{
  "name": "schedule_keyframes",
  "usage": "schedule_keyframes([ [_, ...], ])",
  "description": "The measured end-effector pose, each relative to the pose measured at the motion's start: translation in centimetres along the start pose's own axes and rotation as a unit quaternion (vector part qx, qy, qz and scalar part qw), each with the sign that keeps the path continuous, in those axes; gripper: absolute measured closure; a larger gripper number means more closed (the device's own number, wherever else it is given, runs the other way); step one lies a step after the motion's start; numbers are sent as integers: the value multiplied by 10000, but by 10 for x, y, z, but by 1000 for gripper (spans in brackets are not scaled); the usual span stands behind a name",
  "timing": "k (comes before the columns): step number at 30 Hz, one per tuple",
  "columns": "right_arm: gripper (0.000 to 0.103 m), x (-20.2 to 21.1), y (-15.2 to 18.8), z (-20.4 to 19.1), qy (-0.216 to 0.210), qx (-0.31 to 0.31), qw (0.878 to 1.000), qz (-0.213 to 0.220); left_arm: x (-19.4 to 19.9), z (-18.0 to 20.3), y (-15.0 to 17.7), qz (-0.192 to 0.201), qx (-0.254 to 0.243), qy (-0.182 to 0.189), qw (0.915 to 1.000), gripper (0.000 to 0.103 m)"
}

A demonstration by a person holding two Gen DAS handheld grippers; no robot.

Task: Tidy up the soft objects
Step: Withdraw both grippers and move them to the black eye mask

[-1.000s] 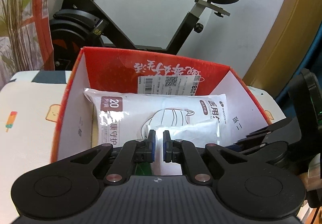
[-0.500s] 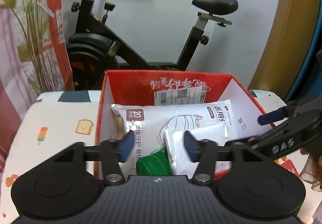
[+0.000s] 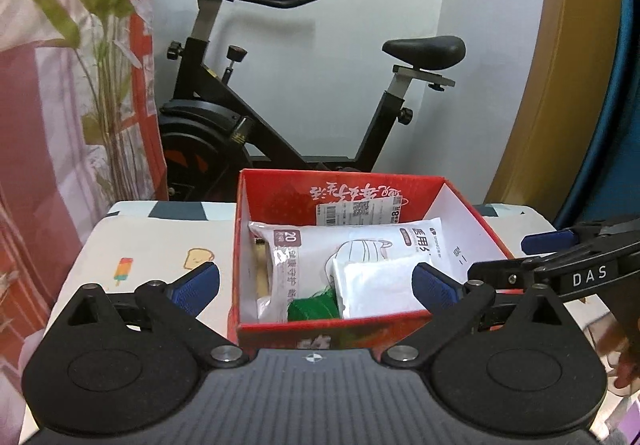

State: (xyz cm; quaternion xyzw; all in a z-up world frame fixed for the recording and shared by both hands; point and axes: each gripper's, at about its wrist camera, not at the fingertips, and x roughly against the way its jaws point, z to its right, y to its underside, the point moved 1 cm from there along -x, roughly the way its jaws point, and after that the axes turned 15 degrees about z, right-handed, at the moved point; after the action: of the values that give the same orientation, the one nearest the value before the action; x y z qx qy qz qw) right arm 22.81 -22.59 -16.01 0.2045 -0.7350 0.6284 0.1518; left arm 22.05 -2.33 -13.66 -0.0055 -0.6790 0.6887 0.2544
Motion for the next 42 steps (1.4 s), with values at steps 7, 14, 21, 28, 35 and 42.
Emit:
schedule_keyframes([
  [7,0,32,17,-1,-90,-317,9986,415,32,1,14,3,36,-25,10000,0],
  [14,0,57,44,0,-58,-619,9958,665,59,-6,33,2,168,-160,9997,0],
  [21,0,79,86,1,-36,-901,9927,801,72,-16,61,-272,446,-257,9983,0],
  [28,0,90,128,-17,161,-529,9950,836,79,-10,93,-540,460,-281,9971,0],
  [35,0,95,168,-25,147,-307,9970,689,84,-11,118,-778,630,-224,9947,0],
  [42,0,93,188,-19,322,-354,9974,531,84,-11,130,-828,740,-214,9936,0],
])
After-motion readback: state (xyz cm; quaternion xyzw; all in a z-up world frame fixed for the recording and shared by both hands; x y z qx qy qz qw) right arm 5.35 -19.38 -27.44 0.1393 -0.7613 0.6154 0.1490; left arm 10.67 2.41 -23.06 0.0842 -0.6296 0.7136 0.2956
